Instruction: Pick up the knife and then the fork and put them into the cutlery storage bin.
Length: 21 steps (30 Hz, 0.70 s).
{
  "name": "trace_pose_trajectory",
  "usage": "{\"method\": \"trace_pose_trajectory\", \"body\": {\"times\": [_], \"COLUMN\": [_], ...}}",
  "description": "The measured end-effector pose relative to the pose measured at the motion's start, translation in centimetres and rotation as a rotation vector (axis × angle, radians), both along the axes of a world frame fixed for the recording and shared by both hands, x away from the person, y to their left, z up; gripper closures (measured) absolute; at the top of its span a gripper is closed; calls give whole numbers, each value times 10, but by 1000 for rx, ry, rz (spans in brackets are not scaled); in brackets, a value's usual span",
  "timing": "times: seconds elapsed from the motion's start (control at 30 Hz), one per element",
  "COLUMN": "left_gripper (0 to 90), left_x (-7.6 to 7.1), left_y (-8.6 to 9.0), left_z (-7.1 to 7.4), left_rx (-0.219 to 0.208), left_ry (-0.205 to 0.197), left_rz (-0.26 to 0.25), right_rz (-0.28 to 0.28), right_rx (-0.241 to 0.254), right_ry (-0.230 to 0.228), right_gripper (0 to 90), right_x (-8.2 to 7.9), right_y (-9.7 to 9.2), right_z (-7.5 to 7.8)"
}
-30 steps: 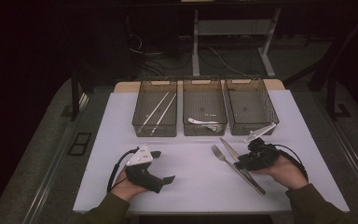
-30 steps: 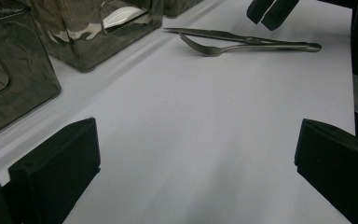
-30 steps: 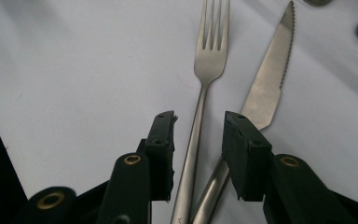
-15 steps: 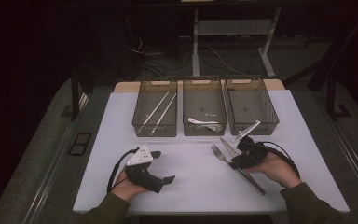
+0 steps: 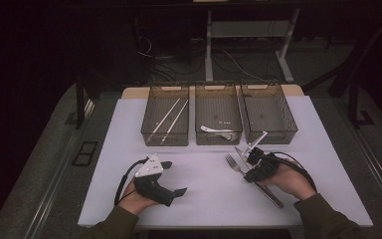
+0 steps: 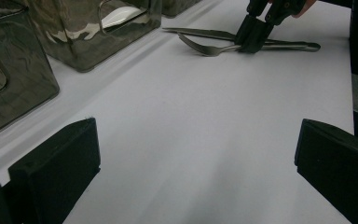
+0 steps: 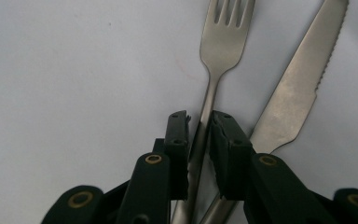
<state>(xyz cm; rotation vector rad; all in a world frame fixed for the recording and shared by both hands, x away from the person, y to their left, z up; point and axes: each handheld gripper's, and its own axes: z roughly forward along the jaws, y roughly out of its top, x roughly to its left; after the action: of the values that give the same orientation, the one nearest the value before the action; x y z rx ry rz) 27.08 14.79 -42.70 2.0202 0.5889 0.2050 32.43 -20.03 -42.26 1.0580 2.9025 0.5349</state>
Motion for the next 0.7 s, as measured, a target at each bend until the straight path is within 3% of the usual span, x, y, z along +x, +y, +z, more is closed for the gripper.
{"method": "trace_pose_trajectory", "body": {"times": [0.43, 0.7], "left_gripper": [0, 0], "left_x": [0, -1], "left_y": [-1, -1], "left_z": [0, 0], "left_rx": [3, 5], "left_ry": [1, 0], "left_rz": [1, -2], "right_rz": [4, 15], "right_rx": [-105, -106], "right_ry": [-3, -16], "right_gripper": [810, 843], "right_x": [2, 1], "right_y": [12, 11], "right_z": [2, 1]}}
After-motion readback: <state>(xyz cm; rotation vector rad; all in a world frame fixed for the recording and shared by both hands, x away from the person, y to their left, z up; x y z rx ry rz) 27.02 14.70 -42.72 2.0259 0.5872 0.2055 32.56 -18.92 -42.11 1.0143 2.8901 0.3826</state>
